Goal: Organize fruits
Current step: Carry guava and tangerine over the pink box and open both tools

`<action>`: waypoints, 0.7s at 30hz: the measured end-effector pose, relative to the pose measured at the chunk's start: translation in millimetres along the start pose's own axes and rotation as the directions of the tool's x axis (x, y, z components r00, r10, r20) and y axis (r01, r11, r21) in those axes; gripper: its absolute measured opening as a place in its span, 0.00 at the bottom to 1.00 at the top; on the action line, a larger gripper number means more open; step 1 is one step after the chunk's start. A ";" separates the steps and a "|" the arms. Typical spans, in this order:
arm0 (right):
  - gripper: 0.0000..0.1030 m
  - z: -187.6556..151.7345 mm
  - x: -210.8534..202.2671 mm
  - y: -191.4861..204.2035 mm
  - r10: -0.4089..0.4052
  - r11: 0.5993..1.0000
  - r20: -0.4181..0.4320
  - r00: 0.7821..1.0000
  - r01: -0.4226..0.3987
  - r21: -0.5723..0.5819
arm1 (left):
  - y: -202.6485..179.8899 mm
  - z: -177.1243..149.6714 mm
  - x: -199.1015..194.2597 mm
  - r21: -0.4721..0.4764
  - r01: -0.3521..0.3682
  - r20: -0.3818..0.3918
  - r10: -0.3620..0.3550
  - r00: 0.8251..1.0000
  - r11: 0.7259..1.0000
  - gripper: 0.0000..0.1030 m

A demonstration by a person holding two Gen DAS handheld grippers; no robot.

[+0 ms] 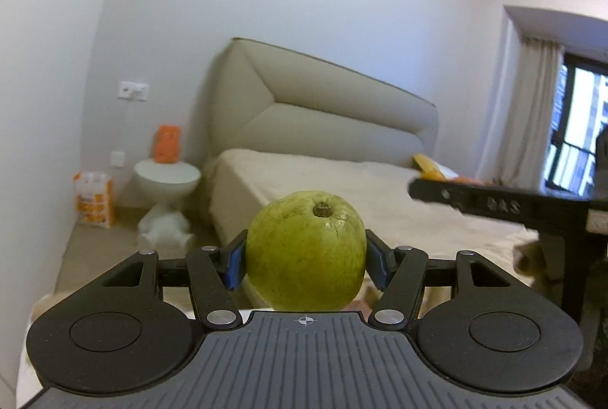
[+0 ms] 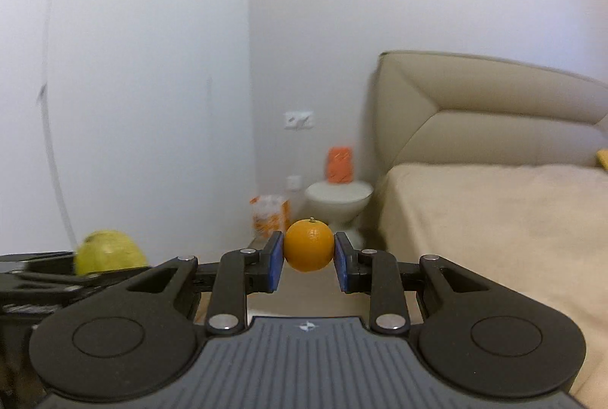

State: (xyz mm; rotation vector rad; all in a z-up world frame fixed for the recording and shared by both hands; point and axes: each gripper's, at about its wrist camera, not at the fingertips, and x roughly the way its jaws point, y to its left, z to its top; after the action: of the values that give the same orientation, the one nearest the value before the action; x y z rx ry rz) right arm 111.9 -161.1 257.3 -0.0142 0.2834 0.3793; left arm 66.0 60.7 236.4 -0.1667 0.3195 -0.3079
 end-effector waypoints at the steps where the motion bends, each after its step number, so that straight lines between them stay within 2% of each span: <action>1: 0.26 6.8 1.3 -6.5 -0.011 1.000 0.001 1.000 0.011 0.007 | -6.2 2.9 9.5 0.006 0.013 -0.028 -0.012 1.000 1.000 0.64; 3: 0.27 14.9 3.9 -20.9 -0.026 0.999 -0.006 1.000 0.026 0.029 | -14.7 0.3 32.7 -0.001 0.035 -0.108 -0.035 0.994 0.999 0.64; 6: 0.27 10.4 8.5 -37.1 -0.074 0.997 -0.016 0.997 0.074 0.035 | -24.6 -20.0 73.4 0.020 0.047 -0.254 -0.041 0.966 0.999 0.64; 8: 0.27 0.0 14.5 -45.9 -0.077 0.996 -0.041 0.996 0.079 0.047 | -32.9 -45.5 103.9 0.077 0.044 -0.370 -0.013 0.929 0.996 0.64; 10: 0.27 -11.5 22.3 -53.0 -0.070 0.995 -0.072 0.995 0.074 0.062 | -37.8 -74.5 131.2 0.121 0.050 -0.479 0.014 0.878 0.991 0.64; 12: 0.27 -25.3 29.6 -58.3 -0.073 0.995 -0.095 0.993 0.079 0.058 | -37.2 -98.5 150.8 0.137 0.064 -0.562 0.024 0.827 0.989 0.64; 14: 0.27 -37.0 37.0 -59.3 -0.087 0.995 -0.109 0.990 0.091 0.034 | -35.8 -118.2 159.4 0.150 0.071 -0.606 0.035 0.795 0.986 0.64; 18: 0.27 -54.6 49.5 -64.2 -0.062 0.997 -0.146 0.987 0.068 0.031 | -35.9 -137.0 176.6 0.238 0.068 -0.644 0.105 0.758 0.969 0.64; 20: 0.27 -63.2 56.7 -65.7 -0.034 0.998 -0.173 0.984 0.043 0.048 | -39.1 -138.8 174.4 0.274 0.073 -0.627 0.120 0.769 0.959 0.64; 21: 0.27 -68.1 60.9 -66.1 -0.020 0.998 -0.188 0.982 0.031 0.059 | -38.0 -138.6 174.5 0.273 0.074 -0.630 0.120 0.768 0.959 0.64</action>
State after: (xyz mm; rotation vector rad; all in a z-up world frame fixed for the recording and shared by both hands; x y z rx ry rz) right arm 172.0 -205.0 172.5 0.0072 0.4803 0.3441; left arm 167.3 -46.8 65.2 0.2418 0.9595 -0.3778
